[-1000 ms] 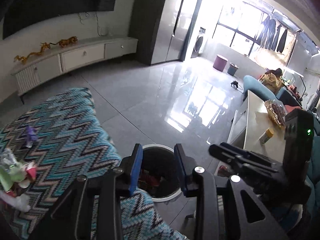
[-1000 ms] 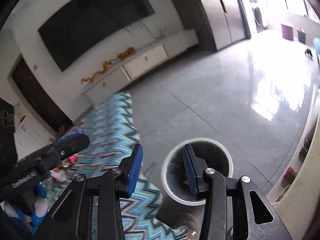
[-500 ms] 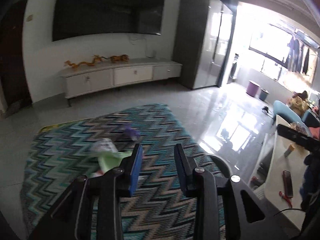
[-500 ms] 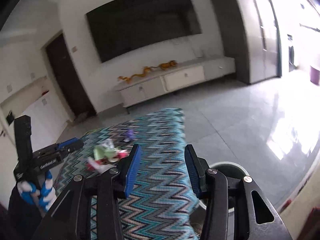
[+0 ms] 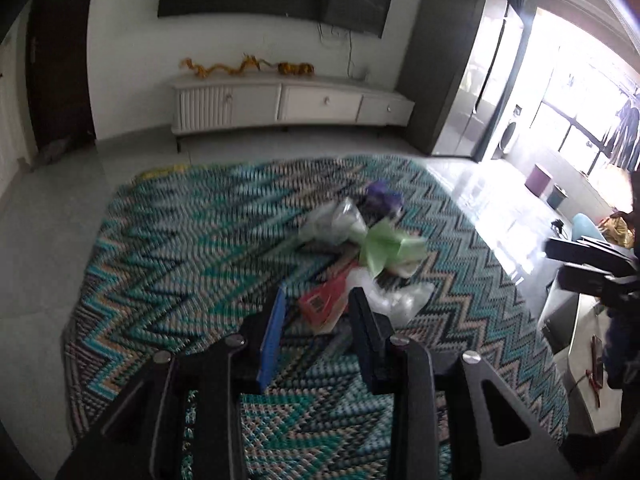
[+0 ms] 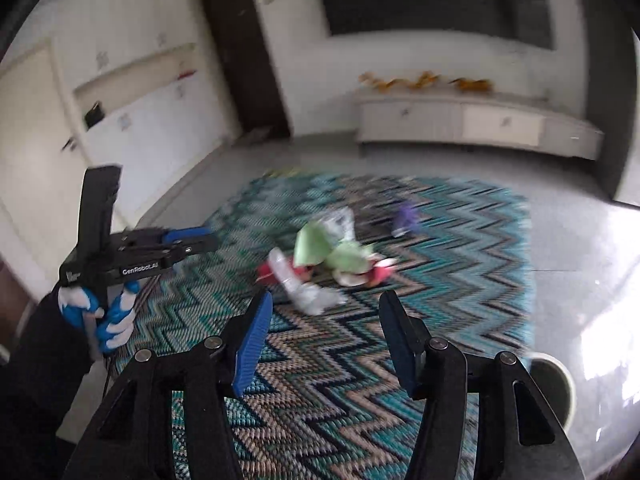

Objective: Collect trash
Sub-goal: 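Move both open grippers back toward the trash on the blanket, then grasp the red wrapper with the left gripper while the right grasps the clear plastic bag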

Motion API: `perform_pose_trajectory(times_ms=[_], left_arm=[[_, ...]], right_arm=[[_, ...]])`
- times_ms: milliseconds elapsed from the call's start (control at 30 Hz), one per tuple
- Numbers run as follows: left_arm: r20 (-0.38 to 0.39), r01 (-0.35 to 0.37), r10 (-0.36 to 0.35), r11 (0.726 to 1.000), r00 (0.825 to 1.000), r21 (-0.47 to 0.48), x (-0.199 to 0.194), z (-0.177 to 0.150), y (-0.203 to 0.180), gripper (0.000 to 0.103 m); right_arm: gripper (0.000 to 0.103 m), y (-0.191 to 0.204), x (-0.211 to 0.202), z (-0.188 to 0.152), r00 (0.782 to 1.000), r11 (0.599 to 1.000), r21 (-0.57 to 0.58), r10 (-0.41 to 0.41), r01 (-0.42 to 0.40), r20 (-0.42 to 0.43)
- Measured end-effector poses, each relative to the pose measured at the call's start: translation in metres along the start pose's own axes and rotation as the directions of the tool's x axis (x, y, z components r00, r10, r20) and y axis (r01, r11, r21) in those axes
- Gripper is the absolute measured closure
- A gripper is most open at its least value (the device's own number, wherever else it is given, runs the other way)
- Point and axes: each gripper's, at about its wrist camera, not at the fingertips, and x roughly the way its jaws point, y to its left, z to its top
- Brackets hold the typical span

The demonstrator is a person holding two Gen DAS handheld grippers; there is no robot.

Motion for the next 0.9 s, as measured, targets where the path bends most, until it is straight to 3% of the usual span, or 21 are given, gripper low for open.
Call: perform_pose_trajectory(times_ms=[300, 333, 400, 467, 533, 567, 600, 900], left_arm=[[-0.037, 0.051, -0.054, 0.996, 0.998, -0.069, 0.038, 0.001, 0.036, 0.070], [-0.040, 0.057, -0.060, 0.996, 0.997, -0.069, 0.040, 0.002, 0.037, 0.068], [-0.036, 0.068, -0.071, 0.995, 0.997, -0.068, 0.046, 0.003, 0.039, 0.050], [-0.029, 0.088, -0.090, 0.994, 0.996, -0.064, 0.049, 0.006, 0.038, 0.049], [-0.029, 0.115, -0.117, 0.992, 0.993, -0.051, 0.053, 0.008, 0.034, 0.049], [-0.031, 0.125, -0.126, 0.992, 0.992, -0.035, 0.056, 0.010, 0.030, 0.049], [-0.032, 0.131, -0.132, 0.991, 0.991, -0.025, 0.058, 0.011, 0.028, 0.048], [-0.102, 0.179, -0.166, 0.975, 0.981, 0.134, 0.089, 0.013, -0.015, 0.048]], right_arm=[[0.044, 0.010, 0.112, 0.004, 0.989, 0.991, -0.087, 0.089, -0.100, -0.121], [0.044, 0.010, 0.120, 0.003, 0.988, 0.990, -0.093, 0.093, -0.105, -0.127], [0.043, 0.009, 0.135, 0.001, 0.986, 0.989, -0.100, 0.095, -0.110, -0.139], [0.043, 0.007, 0.146, -0.001, 0.983, 0.988, -0.100, 0.101, -0.117, -0.154], [0.043, 0.006, 0.150, -0.003, 0.980, 0.987, -0.100, 0.111, -0.129, -0.166], [0.053, 0.005, 0.152, -0.006, 0.978, 0.985, -0.102, 0.119, -0.137, -0.171], [0.071, 0.003, 0.152, -0.007, 0.977, 0.984, -0.101, 0.125, -0.144, -0.174], [0.075, -0.029, 0.104, -0.024, 0.984, 0.990, 0.002, 0.140, -0.141, -0.114]])
